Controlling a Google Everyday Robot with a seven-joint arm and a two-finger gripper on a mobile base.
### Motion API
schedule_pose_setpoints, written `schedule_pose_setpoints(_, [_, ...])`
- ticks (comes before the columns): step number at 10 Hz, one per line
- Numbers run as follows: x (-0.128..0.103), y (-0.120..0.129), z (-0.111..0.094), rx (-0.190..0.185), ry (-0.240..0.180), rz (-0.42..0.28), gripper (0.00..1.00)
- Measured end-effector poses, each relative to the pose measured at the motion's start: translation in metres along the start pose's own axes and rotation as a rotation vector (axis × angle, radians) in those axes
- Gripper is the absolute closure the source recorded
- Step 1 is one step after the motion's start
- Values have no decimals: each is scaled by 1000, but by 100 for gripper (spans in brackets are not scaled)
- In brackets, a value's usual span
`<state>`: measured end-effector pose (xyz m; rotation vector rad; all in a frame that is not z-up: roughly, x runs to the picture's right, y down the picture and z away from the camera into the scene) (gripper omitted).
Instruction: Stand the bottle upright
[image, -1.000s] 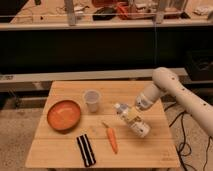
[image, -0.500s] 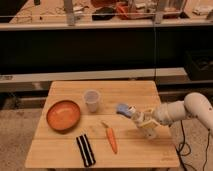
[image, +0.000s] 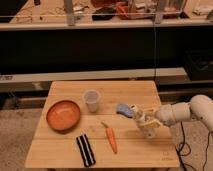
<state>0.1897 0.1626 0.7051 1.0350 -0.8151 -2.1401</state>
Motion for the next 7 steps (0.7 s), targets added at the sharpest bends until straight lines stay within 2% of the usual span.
schedule_pose_setpoints(5, [11, -6, 3, 46, 163, -30, 100])
schedule_pose_setpoints(7, [14, -5, 11, 76, 204, -36, 100])
